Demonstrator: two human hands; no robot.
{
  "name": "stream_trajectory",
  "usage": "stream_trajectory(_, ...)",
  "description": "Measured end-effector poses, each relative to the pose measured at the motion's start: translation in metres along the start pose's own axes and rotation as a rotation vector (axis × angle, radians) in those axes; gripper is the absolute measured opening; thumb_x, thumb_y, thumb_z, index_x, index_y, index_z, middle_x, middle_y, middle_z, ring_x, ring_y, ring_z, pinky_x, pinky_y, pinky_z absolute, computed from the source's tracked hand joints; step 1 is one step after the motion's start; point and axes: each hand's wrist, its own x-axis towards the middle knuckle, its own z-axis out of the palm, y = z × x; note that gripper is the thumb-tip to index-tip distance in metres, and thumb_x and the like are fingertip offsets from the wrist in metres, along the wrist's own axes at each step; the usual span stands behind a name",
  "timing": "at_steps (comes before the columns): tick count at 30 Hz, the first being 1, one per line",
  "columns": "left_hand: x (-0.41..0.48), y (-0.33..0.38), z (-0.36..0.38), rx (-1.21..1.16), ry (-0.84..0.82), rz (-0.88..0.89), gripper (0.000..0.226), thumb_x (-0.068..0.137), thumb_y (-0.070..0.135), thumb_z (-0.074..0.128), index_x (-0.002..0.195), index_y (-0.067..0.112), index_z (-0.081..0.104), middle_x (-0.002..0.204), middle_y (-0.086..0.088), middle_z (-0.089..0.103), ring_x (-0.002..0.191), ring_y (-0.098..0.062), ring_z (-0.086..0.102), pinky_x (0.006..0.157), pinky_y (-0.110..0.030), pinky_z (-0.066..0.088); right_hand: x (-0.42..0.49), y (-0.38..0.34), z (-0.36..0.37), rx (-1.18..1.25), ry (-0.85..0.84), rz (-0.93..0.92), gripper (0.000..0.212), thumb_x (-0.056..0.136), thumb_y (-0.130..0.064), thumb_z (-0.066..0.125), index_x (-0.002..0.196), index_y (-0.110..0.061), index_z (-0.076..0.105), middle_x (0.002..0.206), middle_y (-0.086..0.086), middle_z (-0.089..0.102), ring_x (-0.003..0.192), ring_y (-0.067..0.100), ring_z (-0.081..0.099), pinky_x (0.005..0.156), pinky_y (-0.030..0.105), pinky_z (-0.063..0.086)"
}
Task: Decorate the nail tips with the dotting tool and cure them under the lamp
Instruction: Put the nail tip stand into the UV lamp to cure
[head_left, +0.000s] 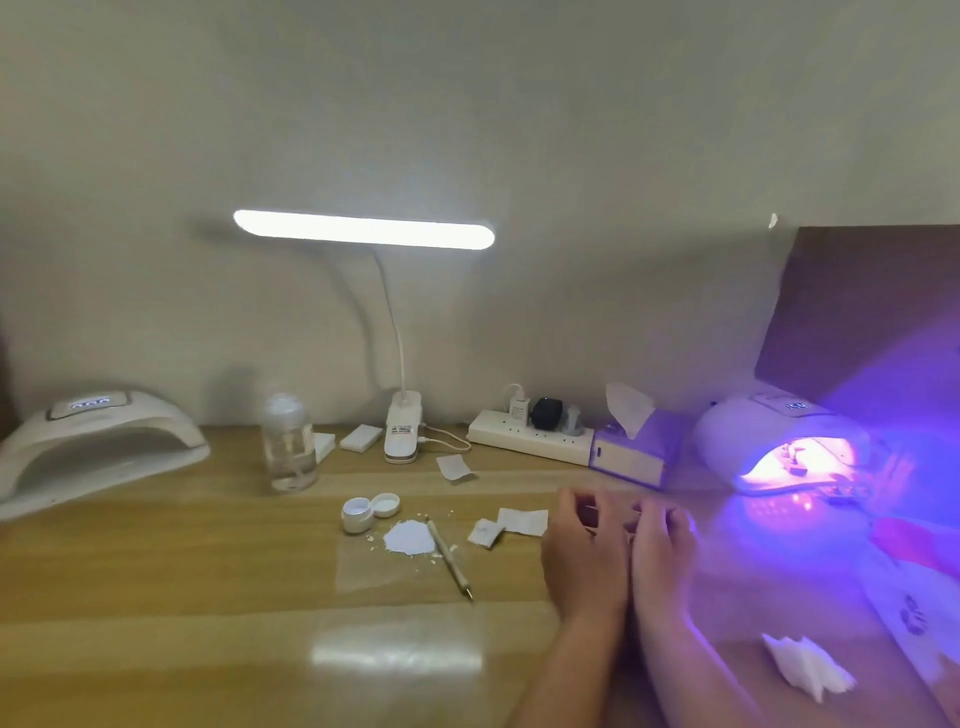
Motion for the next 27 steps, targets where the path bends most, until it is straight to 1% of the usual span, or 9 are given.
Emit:
stream_trajectory(3, -0.012, 0.001, -0.019, -0.009, -0.157, -0.044, 0.010, 0.091, 0.030, 0.062, 0.082, 0.027, 0.060, 0.077, 0.011, 0.067, 0.063, 0.006, 0.057, 0.065, -0.010, 0.044, -0.003, 0.003, 0.000, -0.114, -0.058, -0.045, 0.017, 0.094, -0.010, 0.050, 0.080, -0.003, 0.056, 0.085, 0.018, 0.062, 0.091, 0.039, 0.059, 0.087, 0.053, 0.049)
stream_trajectory(6, -0.017, 0.008, -0.063, 0.008, -0.468, -0.050, 0.003, 0.091, 0.027, 0.063, 0.088, 0.027, 0.063, 0.081, 0.008, 0.069, 0.059, -0.002, 0.059, 0.062, -0.018, 0.050, -0.009, 0.004, 0.000, -0.162, -0.113, -0.081, 0.018, 0.094, -0.015, 0.050, 0.080, -0.009, 0.059, 0.084, 0.014, 0.061, 0.090, 0.038, 0.059, 0.086, 0.053, 0.049)
stream_trajectory(8, -0.007, 0.011, -0.109, 0.094, -0.492, 0.036, 0.003, 0.090, 0.026, 0.066, 0.093, 0.027, 0.065, 0.085, 0.005, 0.071, 0.062, -0.003, 0.062, 0.061, -0.019, 0.052, -0.013, 0.003, -0.001, -0.182, -0.169, -0.100, 0.019, 0.094, -0.018, 0.050, 0.079, -0.014, 0.063, 0.086, 0.015, 0.065, 0.087, 0.037, 0.059, 0.082, 0.049, 0.049)
stream_trajectory(10, 0.011, 0.016, -0.168, 0.092, -0.322, 0.061, 0.005, 0.090, 0.022, 0.068, 0.094, 0.023, 0.067, 0.086, 0.003, 0.071, 0.064, -0.004, 0.063, 0.063, -0.020, 0.052, -0.019, 0.002, 0.001, -0.199, -0.253, -0.089, 0.020, 0.094, -0.020, 0.052, 0.081, -0.016, 0.065, 0.086, 0.015, 0.067, 0.077, 0.033, 0.061, 0.070, 0.043, 0.049)
stream_trajectory(13, 0.042, 0.023, -0.269, 0.176, 0.083, 0.061, 0.007, 0.089, 0.015, 0.069, 0.095, 0.017, 0.065, 0.090, -0.003, 0.070, 0.074, -0.012, 0.065, 0.065, -0.024, 0.051, -0.031, 0.001, 0.004, -0.256, -0.406, -0.084, 0.017, 0.096, -0.023, 0.055, 0.085, -0.016, 0.067, 0.078, 0.009, 0.067, 0.061, 0.026, 0.060, 0.056, 0.032, 0.046)
stream_trajectory(16, 0.062, 0.016, -0.383, 0.446, 0.466, -0.029, 0.018, 0.087, 0.020, 0.068, 0.101, 0.018, 0.057, 0.097, 0.001, 0.064, 0.086, -0.024, 0.061, 0.065, -0.030, 0.046, -0.051, -0.002, 0.009, -0.339, -0.569, -0.136, 0.014, 0.096, -0.030, 0.060, 0.086, -0.022, 0.065, 0.077, 0.005, 0.067, 0.059, 0.025, 0.059, 0.051, 0.030, 0.045)
stream_trajectory(19, 0.058, 0.001, -0.497, 0.803, 0.756, -0.192, 0.038, 0.080, 0.023, 0.076, 0.109, 0.009, 0.055, 0.112, -0.013, 0.062, 0.100, -0.034, 0.060, 0.083, -0.043, 0.050, -0.066, 0.002, 0.017, -0.468, -0.653, -0.309, 0.014, 0.094, -0.029, 0.063, 0.080, -0.026, 0.064, 0.070, -0.001, 0.069, 0.062, 0.025, 0.060, 0.056, 0.031, 0.045)
stream_trajectory(23, 0.053, -0.020, -0.567, 1.007, 0.630, -0.383, 0.042, 0.082, 0.030, 0.074, 0.111, 0.006, 0.057, 0.113, -0.019, 0.061, 0.089, -0.030, 0.058, 0.079, -0.042, 0.048, -0.055, 0.017, 0.024, -0.525, -0.642, -0.349, 0.015, 0.091, -0.022, 0.068, 0.076, -0.022, 0.066, 0.058, -0.005, 0.067, 0.067, 0.026, 0.064, 0.062, 0.028, 0.044)
stream_trajectory(27, 0.063, -0.033, -0.566, 1.184, 0.595, -0.375, 0.042, 0.085, 0.044, 0.066, 0.116, 0.018, 0.056, 0.118, -0.007, 0.063, 0.107, -0.029, 0.061, 0.086, -0.037, 0.050, -0.019, 0.056, 0.029, -0.502, -0.574, -0.279, 0.010, 0.091, -0.019, 0.066, 0.081, -0.017, 0.068, 0.060, 0.004, 0.066, 0.057, 0.018, 0.062, 0.058, 0.029, 0.049)
